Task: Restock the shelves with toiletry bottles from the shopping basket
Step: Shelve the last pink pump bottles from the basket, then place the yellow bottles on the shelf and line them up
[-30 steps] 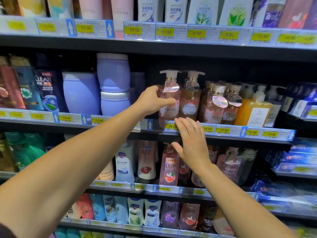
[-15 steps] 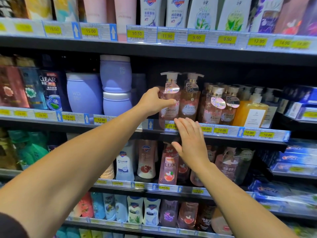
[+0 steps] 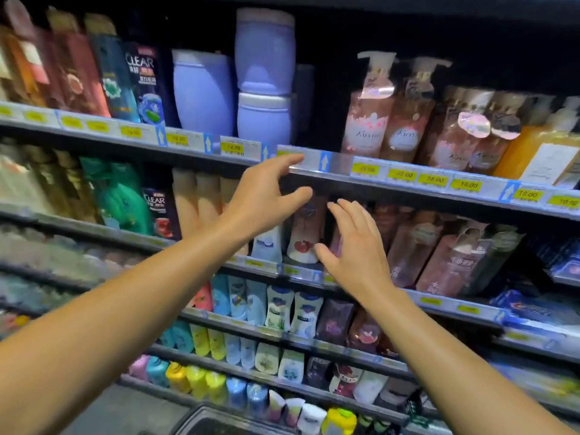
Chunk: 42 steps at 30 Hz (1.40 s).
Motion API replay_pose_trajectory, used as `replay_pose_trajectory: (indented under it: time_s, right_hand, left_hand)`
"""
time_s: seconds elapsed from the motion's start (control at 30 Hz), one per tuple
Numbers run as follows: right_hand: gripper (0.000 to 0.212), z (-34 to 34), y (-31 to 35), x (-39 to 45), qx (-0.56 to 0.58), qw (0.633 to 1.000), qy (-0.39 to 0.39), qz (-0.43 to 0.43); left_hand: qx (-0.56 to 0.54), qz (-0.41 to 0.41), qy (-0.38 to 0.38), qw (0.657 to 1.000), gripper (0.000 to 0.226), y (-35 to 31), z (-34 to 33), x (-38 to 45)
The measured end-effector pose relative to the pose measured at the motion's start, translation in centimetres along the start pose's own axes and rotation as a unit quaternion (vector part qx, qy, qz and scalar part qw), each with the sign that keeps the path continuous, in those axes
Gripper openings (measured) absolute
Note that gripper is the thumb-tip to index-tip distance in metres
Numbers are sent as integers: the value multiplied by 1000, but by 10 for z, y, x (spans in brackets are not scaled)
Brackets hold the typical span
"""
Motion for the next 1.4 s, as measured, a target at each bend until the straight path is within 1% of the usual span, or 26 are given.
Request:
replay_pose_trajectory:
  time_s: [0.07, 0.23, 0.33, 0.43, 0.53, 0.57, 0.63, 0.73, 0.8, 0.9, 0.97, 1.03, 1.1, 1.17, 1.23, 1.3, 1.4]
  right_hand:
    - [72, -30, 0, -23, 11, 998, 52, -19]
    - [75, -107, 0, -95, 20, 983, 177, -45]
    - [75, -149, 2, -143, 37, 963, 256, -78]
    - [71, -186, 4, -190, 51, 952, 294, -70]
    - [76, -220, 5, -234, 23, 921, 377, -95]
    - [78, -233, 3, -248, 21, 915, 392, -95]
    - [78, -258, -1, -277, 31, 902, 419, -99]
    - [75, -291, -6, -315, 30, 868, 478, -130]
    - [75, -312, -10, -338, 36, 858, 493, -141]
    - [73, -344, -17, -370, 43, 842, 518, -145]
    - [75, -369, -27, -395, 51, 829, 539, -144]
    - [77, -395, -42, -421, 49, 805, 573, -149]
    - [76, -422, -57, -444, 54, 788, 590, -171]
    - [74, -447, -74, -462, 60, 782, 585, -209]
    - [72, -471, -93, -478, 60, 778, 574, -247]
    - [72, -498, -109, -493, 57, 775, 572, -262]
    - [74, -542, -125, -516, 57, 768, 594, -232]
  left_hand:
    - [53, 3, 30, 998, 56, 25, -9, -38]
    - [121, 33, 144, 982, 63, 96, -48, -142]
    - [128, 63, 226, 964, 65, 132, -70, -208]
    - [116, 86, 284, 948, 64, 162, -88, -272]
    - [131, 106, 355, 919, 67, 188, -106, -335]
    - [130, 109, 374, 912, 68, 195, -113, -354]
    - [124, 120, 406, 898, 69, 209, -127, -392]
    - [126, 129, 429, 885, 68, 227, -147, -442]
    - [134, 139, 448, 873, 70, 243, -162, -472]
    - [145, 192, 483, 842, 71, 269, -183, -516]
    - [147, 213, 482, 837, 70, 284, -199, -543]
    - [147, 219, 482, 835, 69, 299, -219, -568]
    - [152, 250, 515, 806, 72, 316, -241, -591]
    - [152, 272, 527, 791, 73, 334, -265, -614]
    - [160, 272, 542, 779, 75, 349, -289, -634]
    - [166, 267, 557, 768, 75, 366, -314, -652]
    - [172, 253, 581, 755, 69, 393, -351, -676]
Point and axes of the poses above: each hand's wrist, its own x-axis towards the middle knuckle, its own z-axis out of the back of the hand, y = z × x, the point moved 3 cm from there along x, towards the middle knuckle, and after that the axes turned 15 degrees about x, right-handed, at the moved point
